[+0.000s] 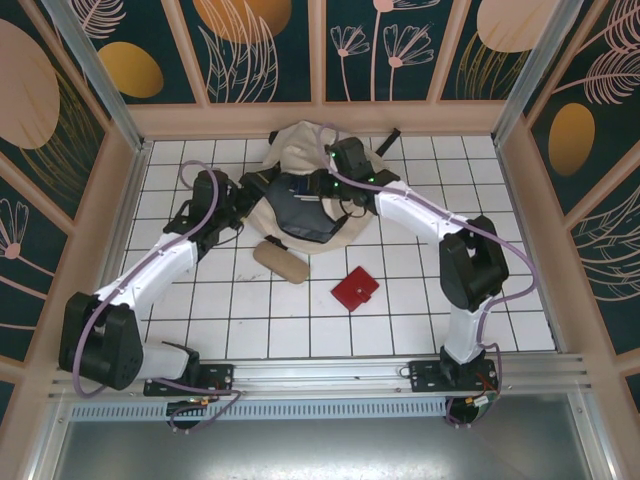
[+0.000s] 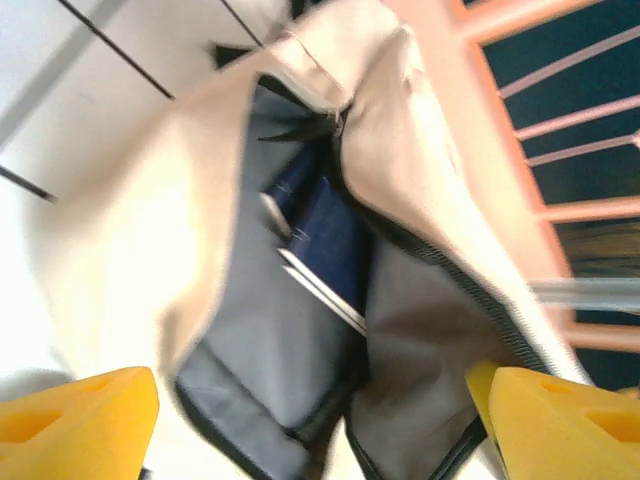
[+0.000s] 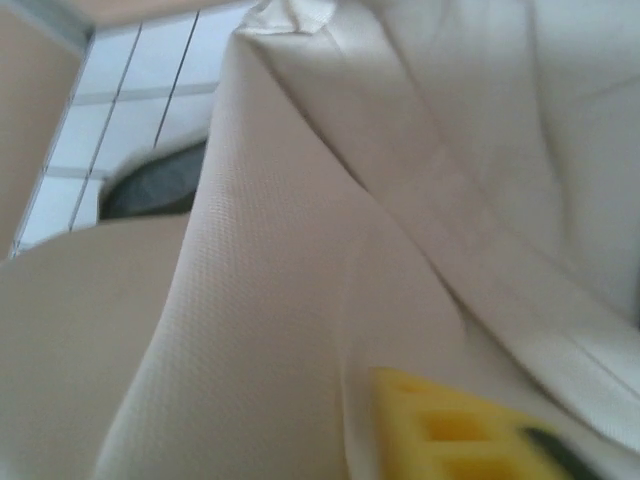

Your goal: Pack books, pencil case, and school supplies into a backpack

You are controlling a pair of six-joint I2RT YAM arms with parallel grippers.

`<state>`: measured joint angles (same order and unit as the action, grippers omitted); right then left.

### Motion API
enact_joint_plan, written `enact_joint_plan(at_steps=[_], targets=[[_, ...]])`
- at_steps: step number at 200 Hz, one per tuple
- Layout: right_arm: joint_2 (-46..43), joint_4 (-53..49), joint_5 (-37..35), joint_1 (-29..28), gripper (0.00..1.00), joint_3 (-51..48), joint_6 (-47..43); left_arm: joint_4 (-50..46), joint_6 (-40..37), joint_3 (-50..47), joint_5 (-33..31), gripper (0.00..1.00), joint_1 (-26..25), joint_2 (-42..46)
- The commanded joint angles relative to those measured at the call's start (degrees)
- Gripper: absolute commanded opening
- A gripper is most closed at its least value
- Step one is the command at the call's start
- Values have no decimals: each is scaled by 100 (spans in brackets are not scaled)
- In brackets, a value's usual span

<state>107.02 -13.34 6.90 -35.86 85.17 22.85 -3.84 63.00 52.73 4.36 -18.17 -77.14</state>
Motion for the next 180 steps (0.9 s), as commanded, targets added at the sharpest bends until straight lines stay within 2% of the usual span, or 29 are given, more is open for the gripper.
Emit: enact_joint_plan(at_steps=[1,13,24,60,79,85,100,137,165,180], targets=[[-364,182,289,-81,56,-454,-91,-966,-865,203,-735,86,111,82],[-705,305,152,-66,68,-824,143,-1036,-1081,269,-857,87,161,6],[-1022,410,-109,-25,73,-1221,558,-1032,-1249,457,-914,87,185,-79],[-1647,645,-667,340,74,-2779,2527,-1025,-1555,763,-880,88,317,-460],[-1541,862,-383,416,74,-3163,3069,-994,-1701,890,-863,90,413,-575],[-1451,979,-216,611,73,-3211,3136,-998,-1755,941,-873,91,434,-618],[-1187,1264,190,705,70,-3202,3216,-1033,-1884,1081,-887,92,489,-718],[-573,1637,644,722,60,-2942,3333,-1064,-2046,1249,-864,93,580,-894],[-252,1675,804,714,42,-2793,3383,-999,-2013,1274,-756,92,613,-985],[-270,1710,766,728,27,-2803,3349,-932,-2022,1283,-677,92,625,-1025]])
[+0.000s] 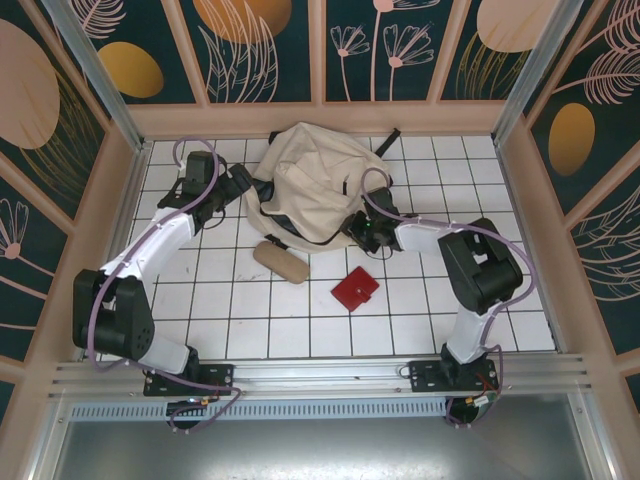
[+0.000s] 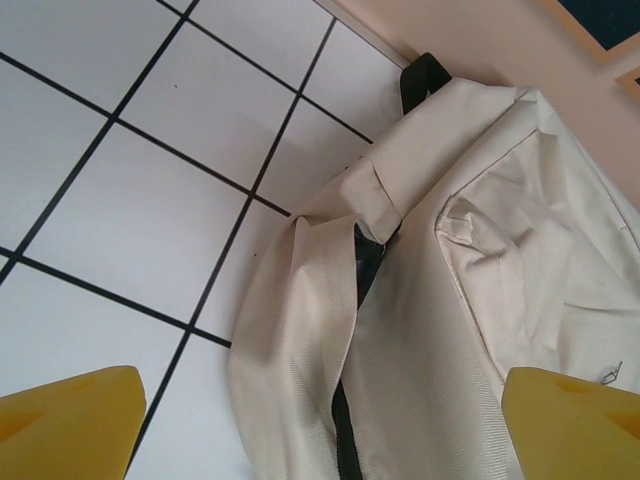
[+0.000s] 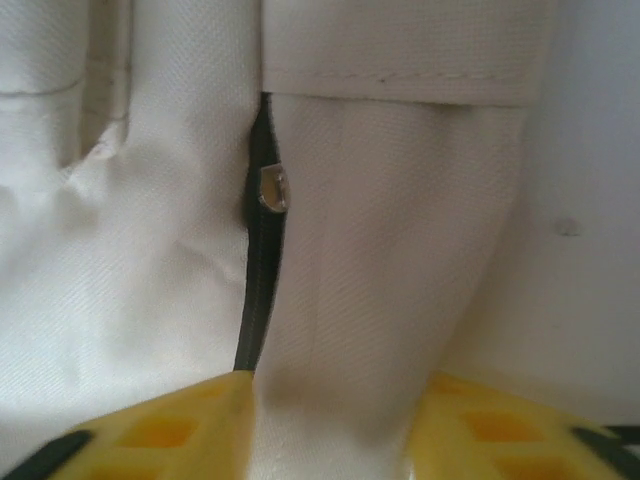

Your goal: Pack books, pencil case, and school supplies into a backpack

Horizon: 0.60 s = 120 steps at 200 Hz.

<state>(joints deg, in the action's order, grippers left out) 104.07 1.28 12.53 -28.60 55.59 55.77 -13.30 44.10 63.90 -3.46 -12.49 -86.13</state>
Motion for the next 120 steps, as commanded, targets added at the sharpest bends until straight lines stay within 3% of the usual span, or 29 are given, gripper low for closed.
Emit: enact_joint_plan(at_steps=[1,20,43,73,109,120], targets=[[25,245,191,-1,26,154,57,17,-135,167,116,92,60,-129],[-91,-47,-88,101,0,209,-217,29,-217,266,284,93,54,-267],[-474,-697,-816,431,0,204,-856,35,-489,396,543,92,60,-440],[-935,-1080,-980,1279,0,101,-1901,171,-962,522,1202,92,62,-657],[-658,-1173,-1205,2034,0,582,-2888,551,-992,711,2044,87,37,-1133],[-516,-1120,-1481,2190,12,804,-3024,602,-1017,847,2132,84,-5,-1370]])
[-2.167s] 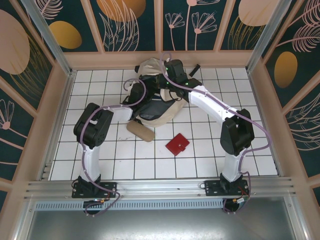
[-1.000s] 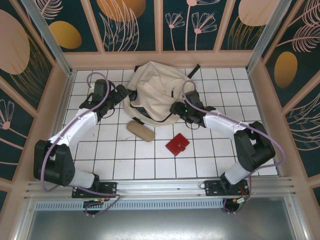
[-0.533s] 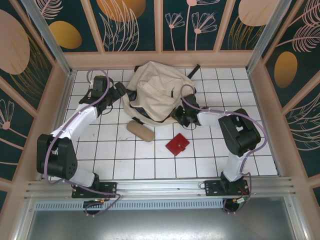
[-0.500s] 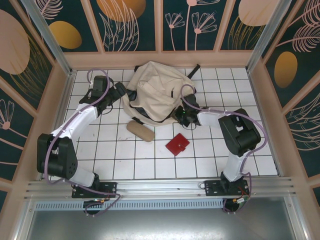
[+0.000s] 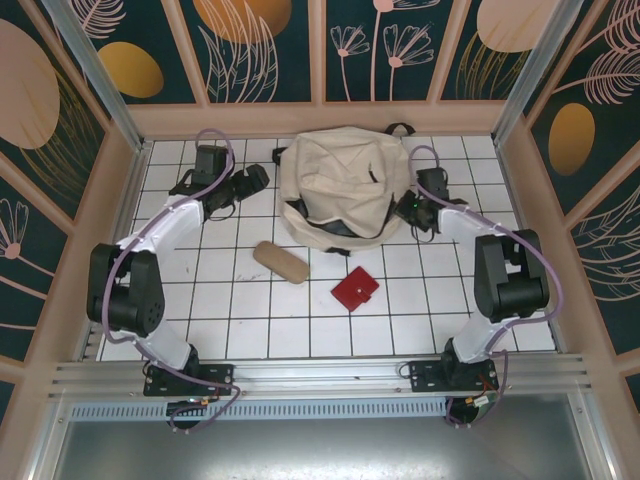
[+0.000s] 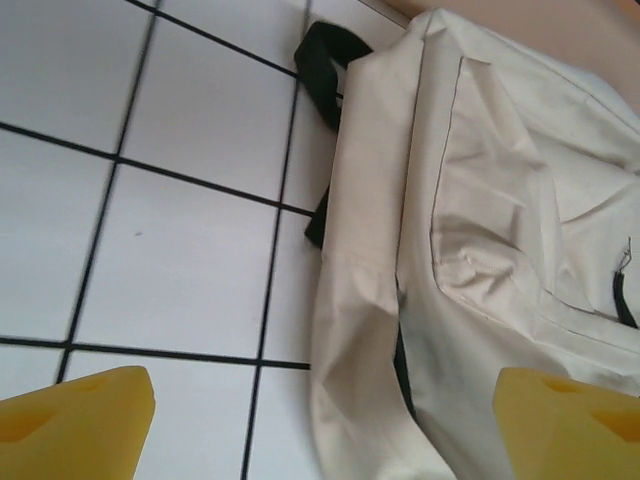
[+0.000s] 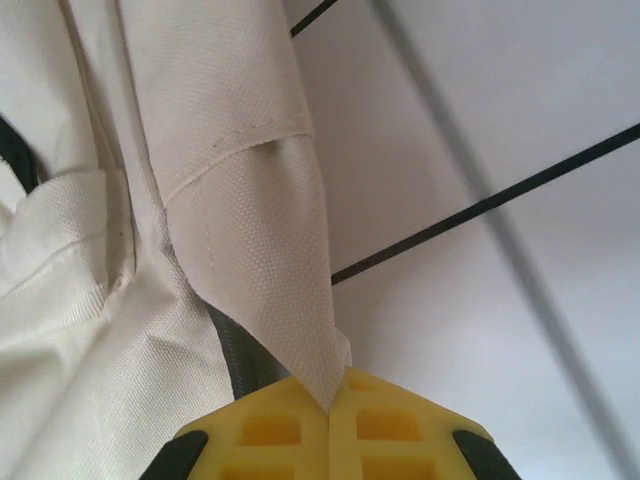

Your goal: Pack books, pencil case, and school supplies into a backpack

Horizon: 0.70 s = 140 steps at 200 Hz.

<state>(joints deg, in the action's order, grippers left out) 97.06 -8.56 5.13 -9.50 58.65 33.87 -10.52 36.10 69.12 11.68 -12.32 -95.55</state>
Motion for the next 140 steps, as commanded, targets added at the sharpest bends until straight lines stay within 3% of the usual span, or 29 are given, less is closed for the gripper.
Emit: enact_joint_plan(at_steps=[1,17,38,70,103,140], targets=[[188,-132,-771,289,14,516,-840,328,-221,336,617,84,-28,-451],[156,-100,-1187,325,35,818,-919,406,-179,502,625,83,-106,-681],[-115,-265,-1388,43,53,1149,-1006,472,-68,695,764,80,-190,-963],[-235,-452,-803,-1049,56,1507,-1122,502,240,690,283,79,-192,-1062],[451,-375,-123,-2388,58,1964,-1002,410,626,612,-172,80,-51,-1037],[1639,-643,-309,-3165,74,2994,-1207,324,670,513,-252,83,54,-939]])
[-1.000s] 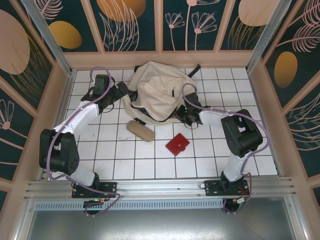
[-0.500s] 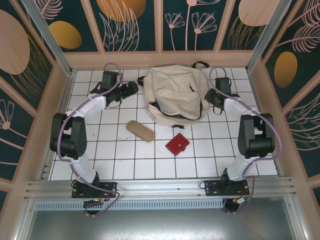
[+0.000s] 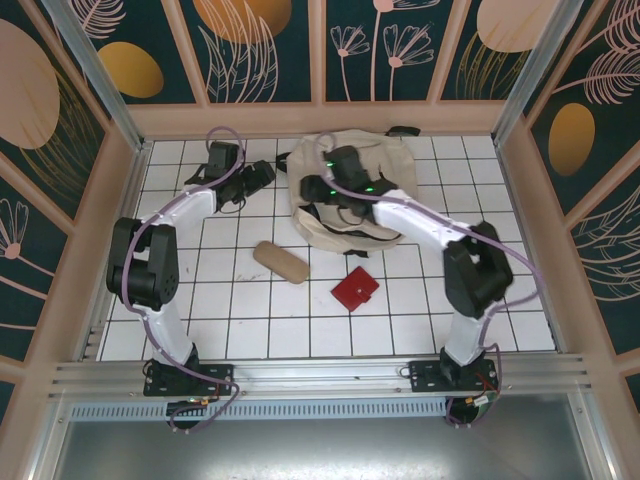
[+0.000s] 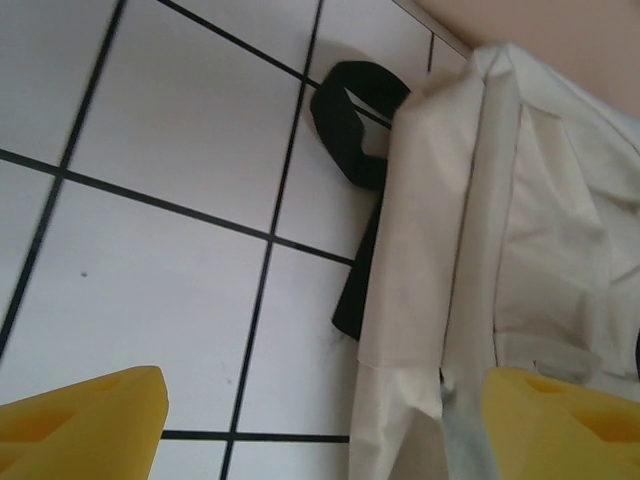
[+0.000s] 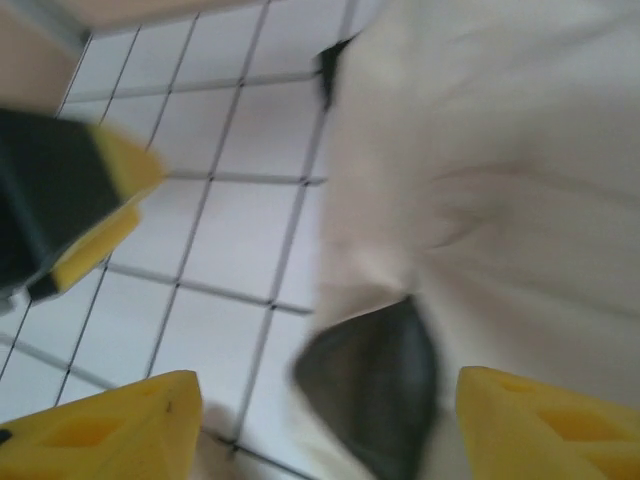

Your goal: Pack books, pencil case, and school supplies into a backpack

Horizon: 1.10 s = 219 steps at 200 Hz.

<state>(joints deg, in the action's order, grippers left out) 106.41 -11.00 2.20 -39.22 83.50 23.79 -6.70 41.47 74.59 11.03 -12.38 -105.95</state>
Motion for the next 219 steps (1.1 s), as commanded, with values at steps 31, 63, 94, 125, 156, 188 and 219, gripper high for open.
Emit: enact_joint_plan(at_steps=[31,63,94,125,156,188,219], targets=[[1500,-898,-281,-305,71,1388,-433,-119,90,3,-48,83,65,12],[1540,-1018,-174,-305,44,1316,-501,-104,94,67,32,83,61,-61],[851,-638,83,-304,20,163,-485,77,110,189,458,80,57,-180],[236,-358,263,-204,15,-898,-611,187,185,258,577,79,-75,-311],[-102,-27,371,9,16,-1723,-729,422,256,481,878,78,-461,-571],[-385,507,484,261,16,-2439,-860,467,585,881,893,75,-870,-991],[-499,823,559,451,16,-2818,-867,684,1023,1266,1072,64,-1101,-1517]])
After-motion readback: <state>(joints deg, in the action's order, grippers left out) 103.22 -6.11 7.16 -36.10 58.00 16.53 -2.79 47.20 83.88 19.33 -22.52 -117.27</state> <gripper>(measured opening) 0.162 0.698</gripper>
